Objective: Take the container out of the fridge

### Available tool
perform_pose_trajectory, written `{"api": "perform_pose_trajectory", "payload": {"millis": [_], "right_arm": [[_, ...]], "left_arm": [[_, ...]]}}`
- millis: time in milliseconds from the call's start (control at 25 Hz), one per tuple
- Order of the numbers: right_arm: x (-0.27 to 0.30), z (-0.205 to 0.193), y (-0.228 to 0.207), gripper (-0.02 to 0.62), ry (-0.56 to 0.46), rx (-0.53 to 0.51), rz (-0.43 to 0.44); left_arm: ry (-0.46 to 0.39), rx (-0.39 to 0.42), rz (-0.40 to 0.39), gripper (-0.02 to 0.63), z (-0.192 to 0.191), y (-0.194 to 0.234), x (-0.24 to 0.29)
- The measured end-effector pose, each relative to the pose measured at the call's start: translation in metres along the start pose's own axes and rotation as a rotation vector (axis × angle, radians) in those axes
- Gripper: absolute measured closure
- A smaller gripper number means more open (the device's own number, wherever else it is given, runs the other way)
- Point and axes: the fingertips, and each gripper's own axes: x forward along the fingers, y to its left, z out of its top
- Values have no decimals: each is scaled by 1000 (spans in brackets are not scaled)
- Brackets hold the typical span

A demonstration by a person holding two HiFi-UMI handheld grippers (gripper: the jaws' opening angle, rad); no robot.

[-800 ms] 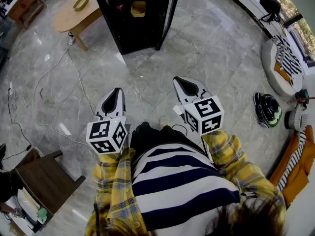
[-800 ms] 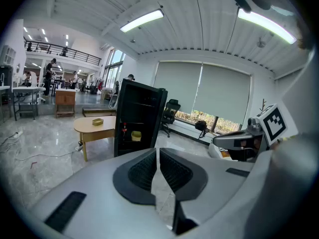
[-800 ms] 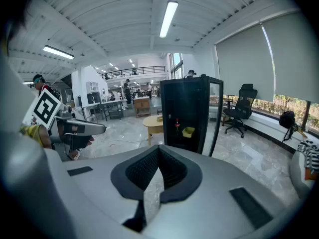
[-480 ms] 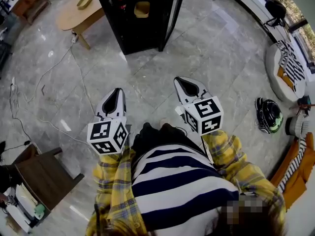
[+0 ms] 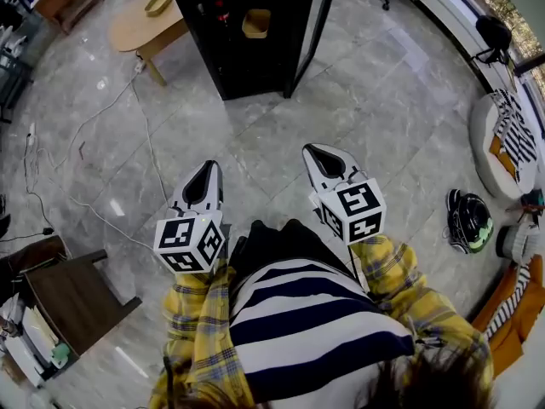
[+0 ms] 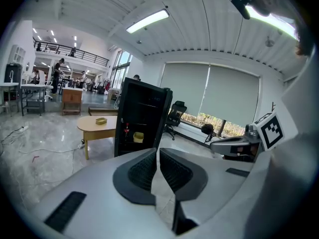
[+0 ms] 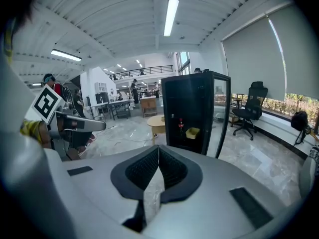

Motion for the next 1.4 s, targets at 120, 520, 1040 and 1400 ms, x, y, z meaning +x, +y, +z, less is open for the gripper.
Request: {"api": "perform_pose_trajectory", "payload": {"millis": [120,520,1040,1400], "right_arm": [[7,-2,-10,568,7,-4,12],[29,-1,-23,566,23,1,41],[101,28,-32,566,65,-54,35],[157,44,-34,566,110,-77,36]], "left_arm": [[2,16,9,572,1,-5,7],[13,-10,15,572,8,0,21],[0,-77,-15,574,31,50,79],[22,-79,-21,572,36,92,115]]}}
